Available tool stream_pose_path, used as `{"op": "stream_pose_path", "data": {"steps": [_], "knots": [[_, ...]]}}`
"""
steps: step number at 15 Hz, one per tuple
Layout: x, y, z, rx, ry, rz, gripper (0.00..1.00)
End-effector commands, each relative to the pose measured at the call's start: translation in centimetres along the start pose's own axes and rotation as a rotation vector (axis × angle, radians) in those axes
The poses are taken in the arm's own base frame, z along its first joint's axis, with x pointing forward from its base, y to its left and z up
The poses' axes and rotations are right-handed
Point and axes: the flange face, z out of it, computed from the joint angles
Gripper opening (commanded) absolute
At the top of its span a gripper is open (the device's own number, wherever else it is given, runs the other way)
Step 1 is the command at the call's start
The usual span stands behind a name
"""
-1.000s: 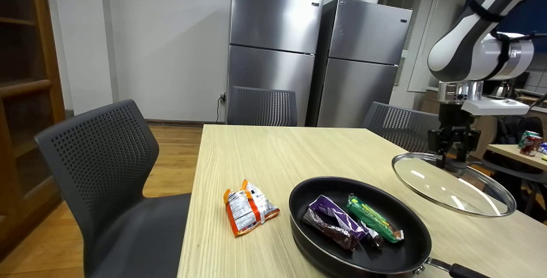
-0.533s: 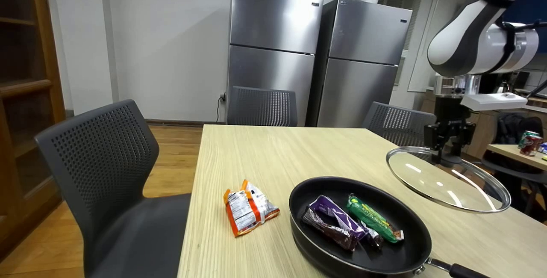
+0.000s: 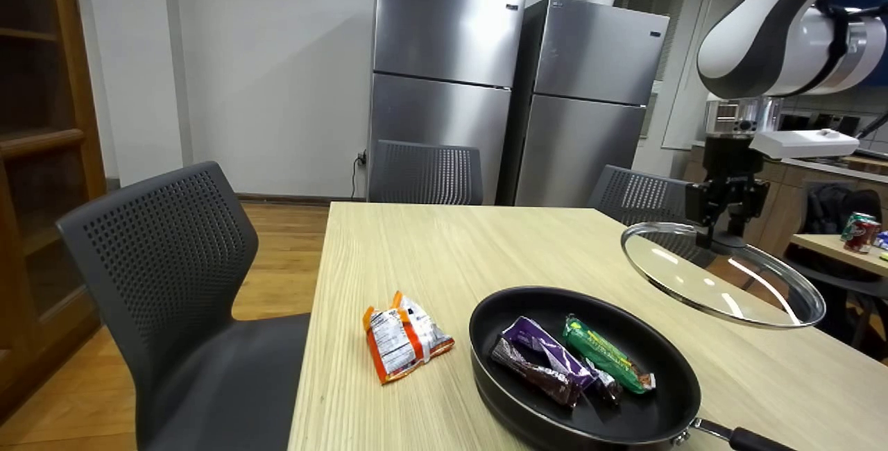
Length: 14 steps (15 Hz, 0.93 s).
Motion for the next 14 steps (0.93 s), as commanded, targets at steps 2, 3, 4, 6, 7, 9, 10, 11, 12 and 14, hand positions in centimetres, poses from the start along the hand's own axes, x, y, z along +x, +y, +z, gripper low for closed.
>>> {"op": "stream_pose_path", "data": {"steps": [2,3,4,6,7,9,10,11,12,14], "knots": [[-0.7,-1.6,-3.3,0.005,0.001,-0.056,0.39],[-0.7,-2.2,-3.4,0.005,-0.002,-0.066,0.39],[-0.7,-2.7,-3.4,0.005,-0.004,-0.075,0.39],[-0.8,-3.9,-3.3,0.007,-0.008,-0.095,0.39],[-0.8,-4.6,-3.3,0.008,-0.01,-0.106,0.39],[-0.9,-6.0,-3.3,0.007,-0.012,-0.128,0.39],[-0.9,-6.8,-3.3,0.006,-0.016,-0.142,0.39],[-1.0,-7.5,-3.2,0.006,-0.019,-0.156,0.39],[-1.0,-8.4,-3.1,0.006,-0.022,-0.169,0.39],[-1.0,-10.0,-2.9,0.006,-0.028,-0.195,0.39]]}}
